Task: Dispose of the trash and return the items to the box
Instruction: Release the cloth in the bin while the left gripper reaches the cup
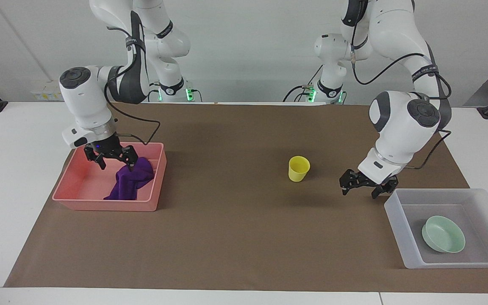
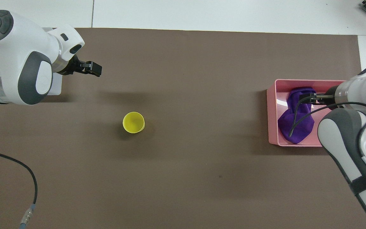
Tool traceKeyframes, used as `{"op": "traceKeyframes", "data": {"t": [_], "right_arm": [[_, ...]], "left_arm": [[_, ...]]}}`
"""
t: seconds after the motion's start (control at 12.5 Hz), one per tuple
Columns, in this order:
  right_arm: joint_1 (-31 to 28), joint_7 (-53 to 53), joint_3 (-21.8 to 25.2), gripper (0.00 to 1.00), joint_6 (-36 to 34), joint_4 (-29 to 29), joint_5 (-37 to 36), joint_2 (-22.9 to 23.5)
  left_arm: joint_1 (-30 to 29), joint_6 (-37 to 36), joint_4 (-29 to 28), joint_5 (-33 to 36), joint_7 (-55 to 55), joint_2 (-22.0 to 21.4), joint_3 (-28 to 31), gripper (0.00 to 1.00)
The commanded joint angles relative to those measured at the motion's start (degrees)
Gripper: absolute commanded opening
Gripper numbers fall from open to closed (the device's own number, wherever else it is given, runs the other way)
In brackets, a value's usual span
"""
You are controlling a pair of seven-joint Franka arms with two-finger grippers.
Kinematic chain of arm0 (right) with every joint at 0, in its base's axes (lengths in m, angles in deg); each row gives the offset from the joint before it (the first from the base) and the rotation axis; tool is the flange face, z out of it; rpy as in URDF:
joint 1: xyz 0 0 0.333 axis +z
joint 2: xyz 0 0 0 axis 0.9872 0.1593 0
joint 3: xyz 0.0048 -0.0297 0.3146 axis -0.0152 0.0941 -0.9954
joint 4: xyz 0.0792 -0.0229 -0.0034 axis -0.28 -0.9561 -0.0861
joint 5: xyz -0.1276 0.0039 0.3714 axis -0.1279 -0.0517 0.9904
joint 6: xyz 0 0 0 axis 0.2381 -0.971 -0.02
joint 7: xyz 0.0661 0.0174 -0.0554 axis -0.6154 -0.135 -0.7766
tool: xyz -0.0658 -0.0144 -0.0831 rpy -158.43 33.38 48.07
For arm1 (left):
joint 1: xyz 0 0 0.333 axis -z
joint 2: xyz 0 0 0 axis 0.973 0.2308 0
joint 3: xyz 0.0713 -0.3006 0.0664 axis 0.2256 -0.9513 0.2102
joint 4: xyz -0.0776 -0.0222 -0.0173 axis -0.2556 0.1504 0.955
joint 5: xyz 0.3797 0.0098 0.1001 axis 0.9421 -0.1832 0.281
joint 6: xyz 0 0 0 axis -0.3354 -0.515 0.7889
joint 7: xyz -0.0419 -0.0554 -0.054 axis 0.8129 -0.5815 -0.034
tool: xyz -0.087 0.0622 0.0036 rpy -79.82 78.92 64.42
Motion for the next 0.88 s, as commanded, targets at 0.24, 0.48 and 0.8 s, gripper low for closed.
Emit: {"op": "traceKeyframes", "data": {"t": [0.24, 0.48, 0.8], "right_arm": [[-0.1, 2.6, 0.0, 1.0, -18.0, 10.0, -0.1, -5.3], [-0.2, 2.3, 0.6, 1.0, -25.1, 14.6, 0.0, -7.3], [-0.4, 2.1, 0.8, 1.0, -35.6, 20.4, 0.2, -7.7]], "left_arm": [[5.1, 6.1, -10.7, 1.1, 5.7, -4.5, 1.0, 1.0], [6.8, 6.9, -13.9, 1.1, 8.3, -5.5, 1.0, 1.0], [7.8, 6.6, -18.9, 1.1, 9.6, -8.1, 0.7, 1.0]]}}
